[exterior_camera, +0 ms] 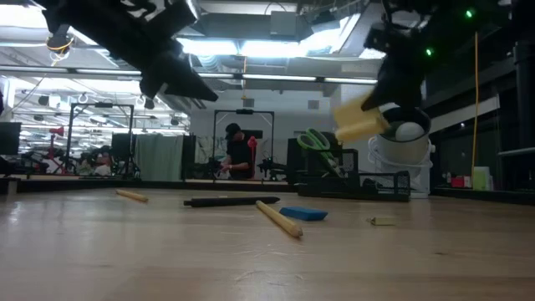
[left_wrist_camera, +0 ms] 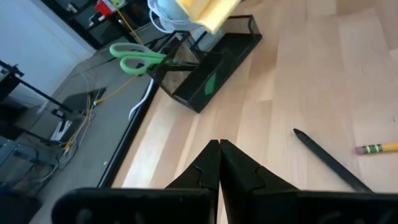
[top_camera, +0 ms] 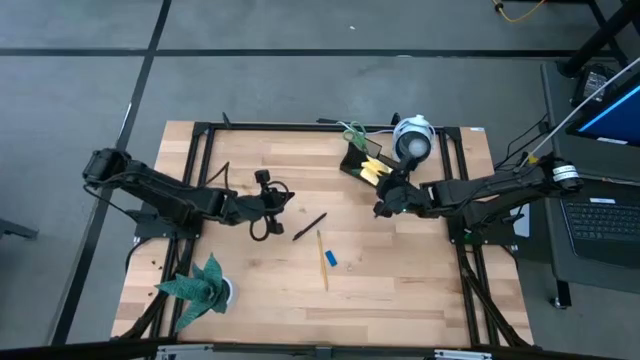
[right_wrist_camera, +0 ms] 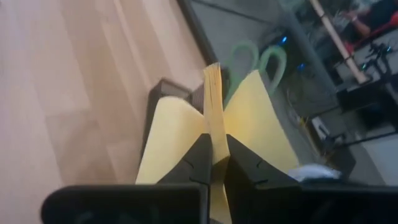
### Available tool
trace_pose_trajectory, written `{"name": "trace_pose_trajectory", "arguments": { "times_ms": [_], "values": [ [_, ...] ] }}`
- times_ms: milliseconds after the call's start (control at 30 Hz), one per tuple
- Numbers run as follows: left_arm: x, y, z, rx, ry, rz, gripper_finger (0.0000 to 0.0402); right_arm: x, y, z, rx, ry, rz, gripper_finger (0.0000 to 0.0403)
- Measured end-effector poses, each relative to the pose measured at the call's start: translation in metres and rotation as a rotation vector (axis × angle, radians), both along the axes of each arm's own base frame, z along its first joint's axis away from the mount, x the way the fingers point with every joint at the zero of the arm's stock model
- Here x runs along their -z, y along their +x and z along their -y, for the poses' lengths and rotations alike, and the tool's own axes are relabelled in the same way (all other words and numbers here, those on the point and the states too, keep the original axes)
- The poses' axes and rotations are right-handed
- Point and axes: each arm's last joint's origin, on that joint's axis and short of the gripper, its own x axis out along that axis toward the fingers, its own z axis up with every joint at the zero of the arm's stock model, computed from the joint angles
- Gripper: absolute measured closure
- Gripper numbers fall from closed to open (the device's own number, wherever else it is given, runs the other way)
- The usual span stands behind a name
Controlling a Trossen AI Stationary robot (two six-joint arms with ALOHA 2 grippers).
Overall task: Pick and place office supplies into organizer
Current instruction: Put the yellow sticky notes into the metal mesh desk organizer
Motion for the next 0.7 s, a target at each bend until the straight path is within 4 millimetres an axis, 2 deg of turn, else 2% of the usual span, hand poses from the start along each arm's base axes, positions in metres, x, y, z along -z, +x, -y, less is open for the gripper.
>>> {"name": "trace_pose_trajectory", "arguments": {
  "times_ms": [367, 700],
  "values": [
    [-0.004, 0.003, -0.004, 0.032, -0.002, 0.030, 0.0399, 0.044, -0.018, 0.002, 0.013, 0.009, 0.003, 0.0381],
    [-0.006, 0.005, -0.003, 0.043, -0.011, 0.059, 0.0400, 0.061, -0.028, 0.015, 0.075, -0.033, -0.014, 0.0381]
  ]
}}
